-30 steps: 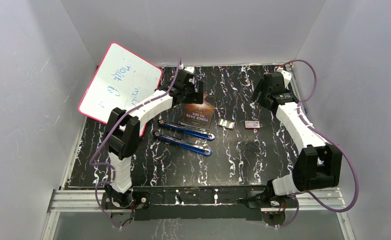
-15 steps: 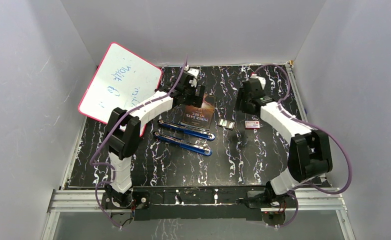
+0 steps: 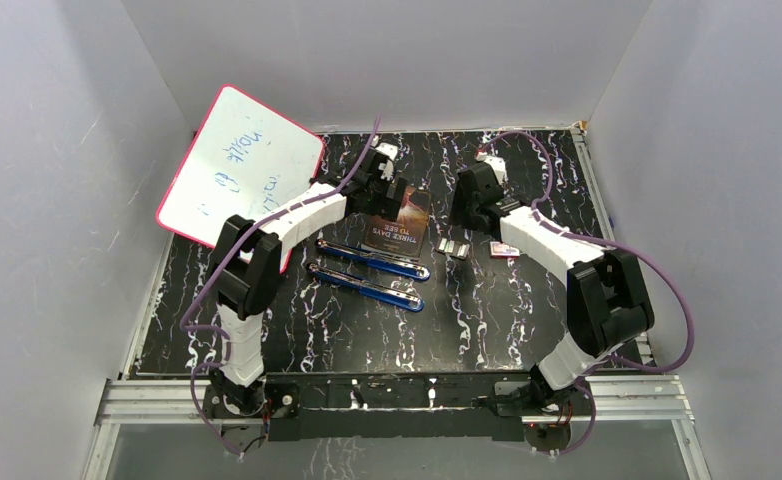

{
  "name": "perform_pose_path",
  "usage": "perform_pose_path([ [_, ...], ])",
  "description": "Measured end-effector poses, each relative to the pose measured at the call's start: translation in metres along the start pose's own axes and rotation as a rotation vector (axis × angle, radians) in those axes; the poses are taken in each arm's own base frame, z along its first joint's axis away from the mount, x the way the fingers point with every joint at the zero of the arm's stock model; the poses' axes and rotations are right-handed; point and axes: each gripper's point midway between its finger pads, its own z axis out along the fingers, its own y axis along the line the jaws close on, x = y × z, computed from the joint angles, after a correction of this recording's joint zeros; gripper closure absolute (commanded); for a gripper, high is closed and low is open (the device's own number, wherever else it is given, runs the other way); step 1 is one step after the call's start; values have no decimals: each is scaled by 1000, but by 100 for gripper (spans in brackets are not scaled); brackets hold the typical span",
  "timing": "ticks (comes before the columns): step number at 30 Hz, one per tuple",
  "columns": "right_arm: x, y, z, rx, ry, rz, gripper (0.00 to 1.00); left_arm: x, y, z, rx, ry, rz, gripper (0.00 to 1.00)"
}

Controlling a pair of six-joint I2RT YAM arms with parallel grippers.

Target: Load the staples into the stapler

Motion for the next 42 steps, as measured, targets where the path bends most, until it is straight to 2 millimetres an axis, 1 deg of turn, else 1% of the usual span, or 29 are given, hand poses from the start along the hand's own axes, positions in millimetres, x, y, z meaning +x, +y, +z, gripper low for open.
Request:
perform_pose_path([
  [3,-8,0,1,6,-34,4,34,2,2,0,-13,8,-5,2],
  [7,-11,-3,1,23,-49,5,34,3,3,-1,-21,14,-8,2],
  [13,-19,-5,-6,30,-81,25,34,2,3,-2,-21,13,-9,2],
  [18,-28,-6,-15,31,-112,41,43,2,3,-2,-20,14,-11,2],
  [20,-28,-6,-15,30,-112,44,51,3,3,-2,-20,14,-11,2],
  [23,-26,-3,-15,16,-105,50,56,3,3,-2,-20,17,-10,2],
  [25,-25,-1,-14,8,-96,51,58,4,3,-2,-20,18,-10,2],
  [29,-16,3,-9,1,-68,41,59,4,3,-2,-20,21,-9,2],
  [38,17,11,13,35,44,-21,59,4,3,-2,-20,21,-9,3],
  [42,25,13,20,48,73,-36,60,4,2,-2,-19,21,-8,3],
])
